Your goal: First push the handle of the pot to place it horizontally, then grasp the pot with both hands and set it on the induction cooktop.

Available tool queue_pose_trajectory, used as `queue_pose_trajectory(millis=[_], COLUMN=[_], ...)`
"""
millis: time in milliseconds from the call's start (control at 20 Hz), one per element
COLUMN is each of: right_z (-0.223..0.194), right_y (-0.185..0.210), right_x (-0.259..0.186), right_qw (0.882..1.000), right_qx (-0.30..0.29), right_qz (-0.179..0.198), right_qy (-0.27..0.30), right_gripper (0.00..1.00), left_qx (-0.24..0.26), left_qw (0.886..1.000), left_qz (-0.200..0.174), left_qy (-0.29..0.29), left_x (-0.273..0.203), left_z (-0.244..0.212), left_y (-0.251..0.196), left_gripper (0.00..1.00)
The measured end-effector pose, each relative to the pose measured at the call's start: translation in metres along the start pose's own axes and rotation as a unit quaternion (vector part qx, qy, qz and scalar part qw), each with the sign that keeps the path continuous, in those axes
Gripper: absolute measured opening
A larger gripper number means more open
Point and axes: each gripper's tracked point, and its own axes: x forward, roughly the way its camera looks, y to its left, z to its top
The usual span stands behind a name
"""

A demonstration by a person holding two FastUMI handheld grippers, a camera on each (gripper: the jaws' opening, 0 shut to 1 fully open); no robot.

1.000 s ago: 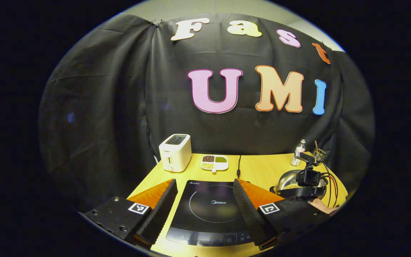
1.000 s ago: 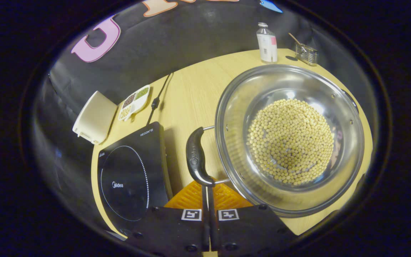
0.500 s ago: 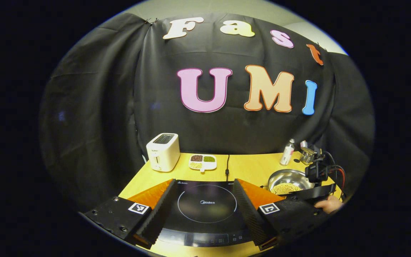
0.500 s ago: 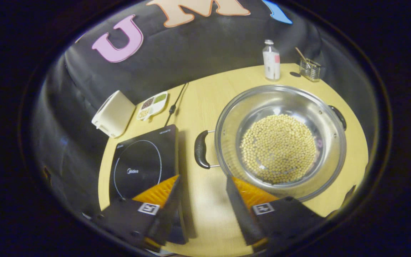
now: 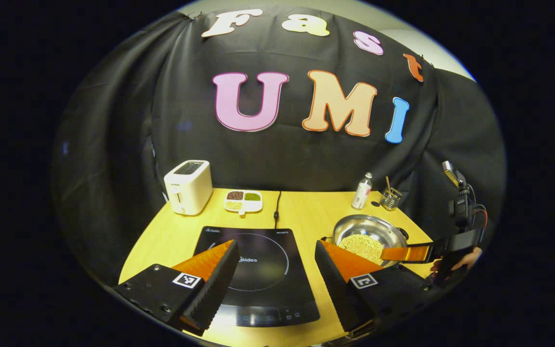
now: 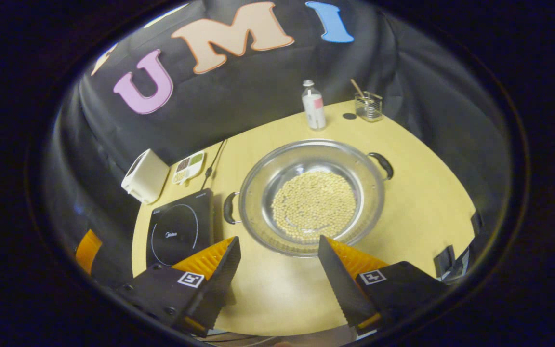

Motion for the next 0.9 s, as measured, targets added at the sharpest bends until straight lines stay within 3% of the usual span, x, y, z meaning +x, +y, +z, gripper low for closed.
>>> queue_pose_trajectory(millis=[50,150,200,250,300,400,450,500,750,800,900], right_z=[0.004,0.013,0.018,0.023,0.03,0.042,0.048,0.055,0.078,0.082,0.088], right_y=[-0.012,-0.032,-0.042,-0.051,-0.06,-0.08,-0.09,-0.101,-0.139,-0.145,-0.154], right_x=[-0.005,-0.011,-0.012,-0.011,-0.01,-0.005,0.001,0.008,0.049,0.058,0.075], right_qw=[1.0,1.0,1.0,1.0,1.0,1.0,1.0,1.0,0.998,0.998,0.996], right_qx=[0.003,0.007,0.007,0.008,0.009,0.005,0.001,-0.003,-0.018,-0.022,-0.03], right_qz=[-0.007,-0.016,-0.019,-0.02,-0.02,-0.019,-0.019,-0.019,-0.002,0.002,0.01], right_qy=[-0.003,-0.004,-0.003,-0.002,0.0,0.008,0.012,0.016,0.057,0.066,0.084], right_gripper=[1.0,1.0,0.94,0.94,1.0,1.0,1.0,0.94,0.94,1.0,0.94], left_qx=[-0.004,-0.012,-0.014,-0.015,-0.016,-0.021,-0.023,-0.028,-0.058,-0.065,-0.074], left_qw=[1.0,1.0,0.999,0.999,0.999,0.998,0.997,0.996,0.99,0.988,0.985], left_qz=[-0.005,-0.013,-0.015,-0.018,-0.02,-0.015,-0.012,-0.008,0.007,0.013,0.025], left_qy=[0.008,0.026,0.034,0.041,0.047,0.064,0.074,0.085,0.127,0.138,0.152], left_x=[0.003,0.012,0.016,0.021,0.026,0.038,0.043,0.05,0.087,0.097,0.117], left_z=[-0.003,-0.012,-0.016,-0.02,-0.022,-0.03,-0.036,-0.041,-0.06,-0.065,-0.07], left_y=[-0.008,-0.022,-0.03,-0.037,-0.045,-0.058,-0.066,-0.074,-0.104,-0.106,-0.108], left_gripper=[0.96,0.96,0.96,0.96,0.96,0.96,0.96,0.96,0.96,0.96,0.96])
